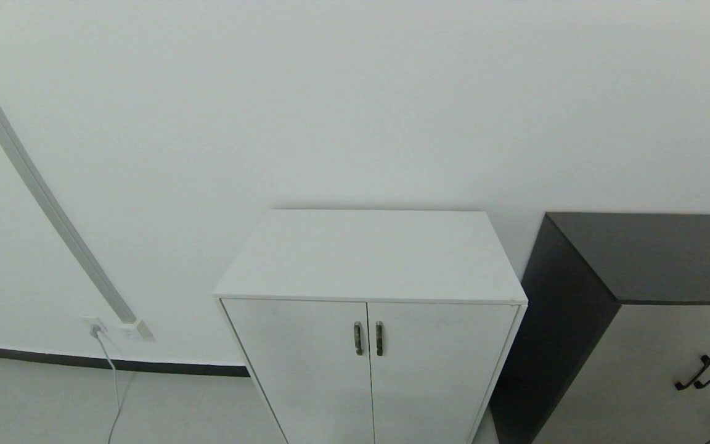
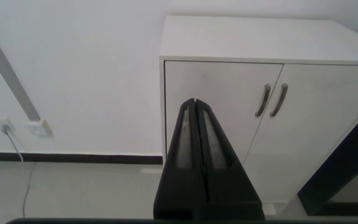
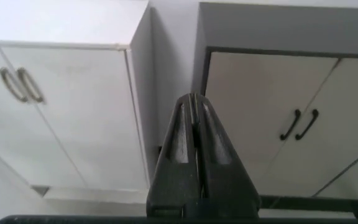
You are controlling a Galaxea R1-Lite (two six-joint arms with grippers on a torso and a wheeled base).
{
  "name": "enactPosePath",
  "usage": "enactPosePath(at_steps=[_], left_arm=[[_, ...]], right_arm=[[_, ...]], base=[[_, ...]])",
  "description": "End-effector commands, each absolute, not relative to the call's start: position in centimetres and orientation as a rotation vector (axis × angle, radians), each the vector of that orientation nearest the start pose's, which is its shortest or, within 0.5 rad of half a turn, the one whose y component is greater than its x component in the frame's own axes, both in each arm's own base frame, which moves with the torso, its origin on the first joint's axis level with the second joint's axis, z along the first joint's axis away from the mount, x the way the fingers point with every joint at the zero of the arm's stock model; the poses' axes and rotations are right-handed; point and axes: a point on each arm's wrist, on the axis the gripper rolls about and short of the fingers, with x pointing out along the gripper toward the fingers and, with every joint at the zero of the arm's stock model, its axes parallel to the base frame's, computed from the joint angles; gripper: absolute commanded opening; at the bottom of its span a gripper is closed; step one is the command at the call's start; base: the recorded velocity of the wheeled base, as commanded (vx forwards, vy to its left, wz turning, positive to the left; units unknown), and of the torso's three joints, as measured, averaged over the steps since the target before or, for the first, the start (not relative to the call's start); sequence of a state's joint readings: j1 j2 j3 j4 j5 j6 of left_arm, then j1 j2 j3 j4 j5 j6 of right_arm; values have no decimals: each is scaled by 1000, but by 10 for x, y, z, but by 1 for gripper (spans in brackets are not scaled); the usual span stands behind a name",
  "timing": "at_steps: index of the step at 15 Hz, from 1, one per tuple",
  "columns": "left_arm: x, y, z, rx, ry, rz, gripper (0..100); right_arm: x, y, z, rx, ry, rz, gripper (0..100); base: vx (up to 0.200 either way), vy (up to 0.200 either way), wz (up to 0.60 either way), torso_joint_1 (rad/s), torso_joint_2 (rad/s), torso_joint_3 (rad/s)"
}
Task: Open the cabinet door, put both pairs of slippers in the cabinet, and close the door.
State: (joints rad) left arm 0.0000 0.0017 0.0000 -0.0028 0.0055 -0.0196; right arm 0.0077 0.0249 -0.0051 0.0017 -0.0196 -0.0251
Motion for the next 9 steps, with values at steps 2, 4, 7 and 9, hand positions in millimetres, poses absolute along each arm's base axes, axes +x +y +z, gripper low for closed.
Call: enactPosePath(at_steps=[2,4,7,9], left_arm=[[-23,0,76,-20,-2,6,0],[-23,0,76,-20,-2,6,0],[-23,0,76,-20,-2,6,0],[-23,0,76,-20,-2,6,0]], right_arm=[[-23,-1,76,68,-5,-18,0],[-23,-1,77,75,-6,-32,0],[-23,-1,77,75,-6,-34,0],[-23,-1,76,74,-6,-32,0]], base=[[0,0,0,0,0,0],[0,0,0,0,0,0],[0,0,0,0,0,0],[0,0,0,0,0,0]])
